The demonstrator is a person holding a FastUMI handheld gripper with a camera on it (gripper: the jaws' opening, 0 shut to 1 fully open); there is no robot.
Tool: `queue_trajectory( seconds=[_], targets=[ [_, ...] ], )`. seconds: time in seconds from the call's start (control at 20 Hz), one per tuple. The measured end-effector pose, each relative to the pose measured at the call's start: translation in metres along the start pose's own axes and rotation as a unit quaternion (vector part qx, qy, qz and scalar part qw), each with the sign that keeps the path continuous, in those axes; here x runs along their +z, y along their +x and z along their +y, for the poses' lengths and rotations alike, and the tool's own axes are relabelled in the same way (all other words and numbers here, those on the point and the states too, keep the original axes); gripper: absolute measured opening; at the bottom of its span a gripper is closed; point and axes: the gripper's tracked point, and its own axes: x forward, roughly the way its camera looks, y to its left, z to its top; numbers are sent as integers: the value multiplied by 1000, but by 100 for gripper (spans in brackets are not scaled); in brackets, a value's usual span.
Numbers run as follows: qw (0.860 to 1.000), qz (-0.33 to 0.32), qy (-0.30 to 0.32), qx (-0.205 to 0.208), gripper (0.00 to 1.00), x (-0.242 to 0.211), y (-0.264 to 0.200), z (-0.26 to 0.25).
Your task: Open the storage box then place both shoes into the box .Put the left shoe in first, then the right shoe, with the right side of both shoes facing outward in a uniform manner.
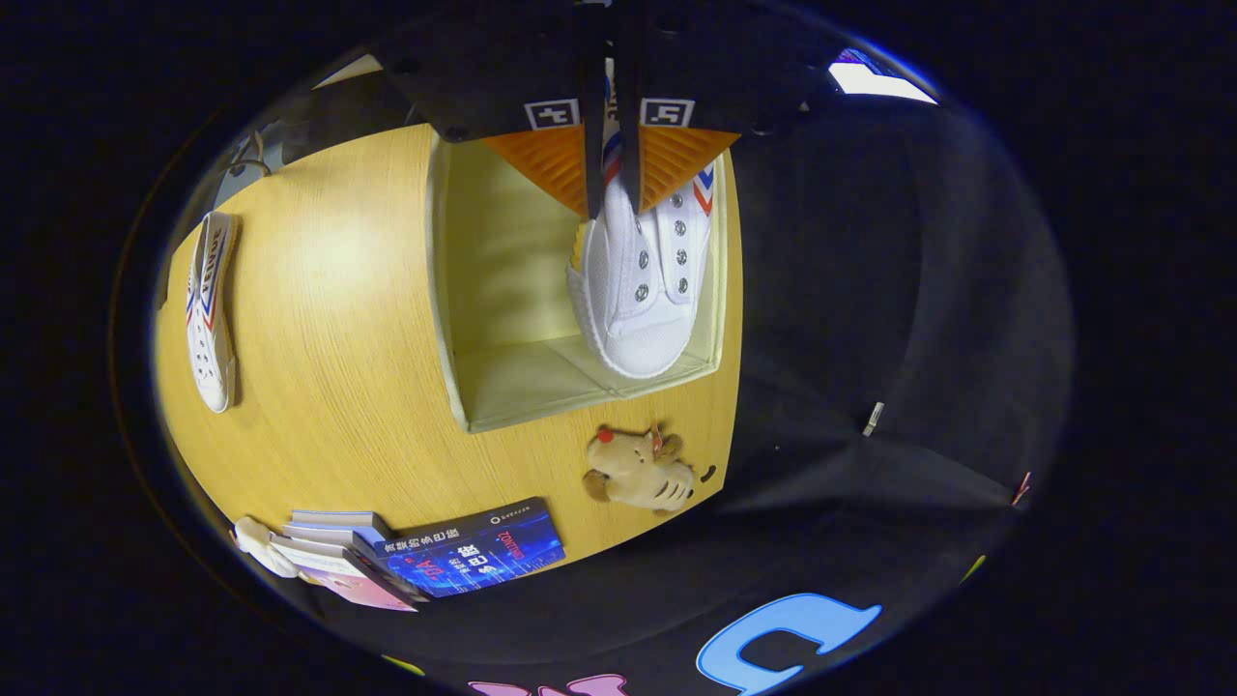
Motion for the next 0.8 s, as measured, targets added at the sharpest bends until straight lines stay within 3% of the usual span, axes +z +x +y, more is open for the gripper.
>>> queue_trajectory(
  seconds=[0.45, 0.6, 0.65, 0.7, 0.8],
  targets=[
    [1000, -2, 8, -2, 8, -2, 28, 0],
    [1000, 6, 12, 4, 8, -8, 40, -1],
    [999, 17, 18, 23, 10, -13, 43, 6],
    [999, 20, 26, 35, 28, -16, 45, 12],
    [999, 17, 10, 45, 77, -13, 43, 15]
  ],
)
